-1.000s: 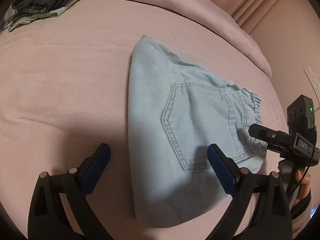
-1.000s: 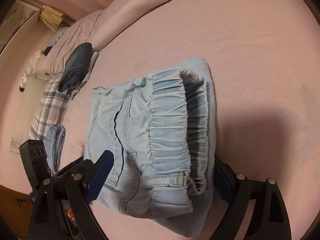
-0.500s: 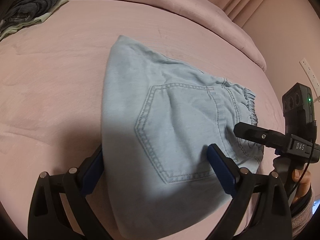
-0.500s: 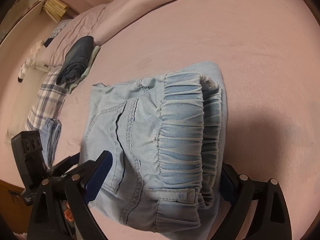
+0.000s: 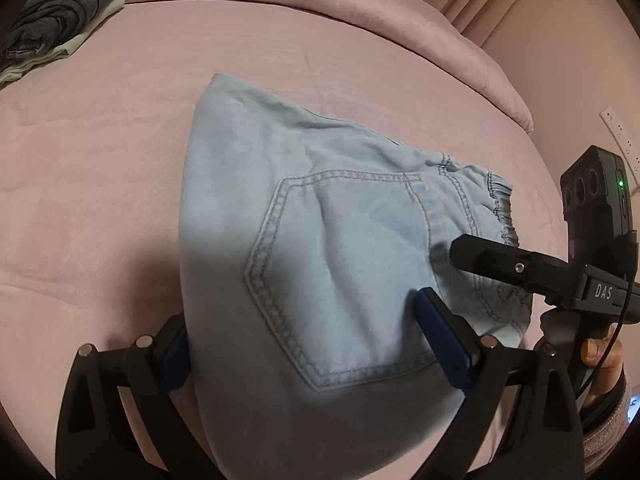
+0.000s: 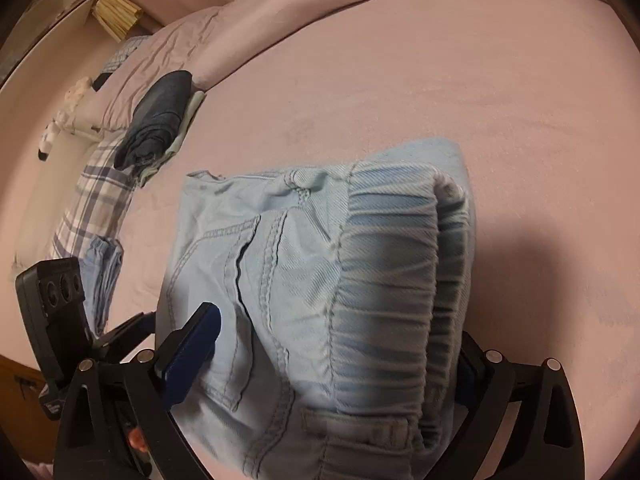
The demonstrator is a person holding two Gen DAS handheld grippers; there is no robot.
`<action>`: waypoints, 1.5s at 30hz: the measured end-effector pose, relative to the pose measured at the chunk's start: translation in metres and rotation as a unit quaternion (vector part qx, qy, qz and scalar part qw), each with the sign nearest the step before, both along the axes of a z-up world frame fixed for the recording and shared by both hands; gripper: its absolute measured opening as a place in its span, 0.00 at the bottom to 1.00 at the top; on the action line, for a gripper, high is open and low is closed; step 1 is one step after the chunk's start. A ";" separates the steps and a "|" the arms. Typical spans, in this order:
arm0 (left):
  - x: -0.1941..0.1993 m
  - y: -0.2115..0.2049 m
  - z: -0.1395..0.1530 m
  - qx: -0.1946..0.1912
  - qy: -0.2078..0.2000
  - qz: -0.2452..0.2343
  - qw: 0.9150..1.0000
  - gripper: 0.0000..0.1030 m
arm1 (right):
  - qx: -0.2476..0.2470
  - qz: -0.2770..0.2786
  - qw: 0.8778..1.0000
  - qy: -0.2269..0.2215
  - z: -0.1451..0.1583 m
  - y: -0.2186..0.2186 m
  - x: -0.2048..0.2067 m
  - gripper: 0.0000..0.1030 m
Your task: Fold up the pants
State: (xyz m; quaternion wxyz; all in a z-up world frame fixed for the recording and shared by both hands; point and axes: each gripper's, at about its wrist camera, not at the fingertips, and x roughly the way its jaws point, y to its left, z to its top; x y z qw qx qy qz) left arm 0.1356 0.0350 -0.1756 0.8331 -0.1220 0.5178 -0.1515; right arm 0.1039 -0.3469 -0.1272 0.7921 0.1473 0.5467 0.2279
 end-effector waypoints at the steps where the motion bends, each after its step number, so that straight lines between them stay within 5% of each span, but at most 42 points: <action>1: 0.003 -0.002 0.000 0.001 0.001 0.000 1.000 0.94 | -0.001 0.000 1.000 -0.001 0.000 0.001 0.001 0.98; 12: 0.006 -0.008 0.001 0.008 -0.002 0.009 1.000 0.89 | 0.002 -0.004 1.000 -0.017 0.001 0.000 0.000 0.96; 17: 0.001 -0.001 0.005 0.006 -0.007 0.024 1.000 0.75 | 0.014 -0.020 0.999 -0.020 0.004 -0.019 -0.005 0.69; 28: -0.006 0.003 0.020 0.004 -0.031 0.041 0.999 0.39 | 0.016 -0.003 0.997 -0.077 0.032 -0.011 -0.021 0.44; 34: -0.014 0.003 0.032 0.008 -0.053 0.038 0.998 0.29 | 0.008 0.007 0.995 -0.099 0.045 -0.004 -0.030 0.40; 45: -0.027 0.007 0.051 0.009 -0.077 0.037 0.996 0.29 | 0.021 0.018 0.991 -0.129 0.069 0.004 -0.044 0.39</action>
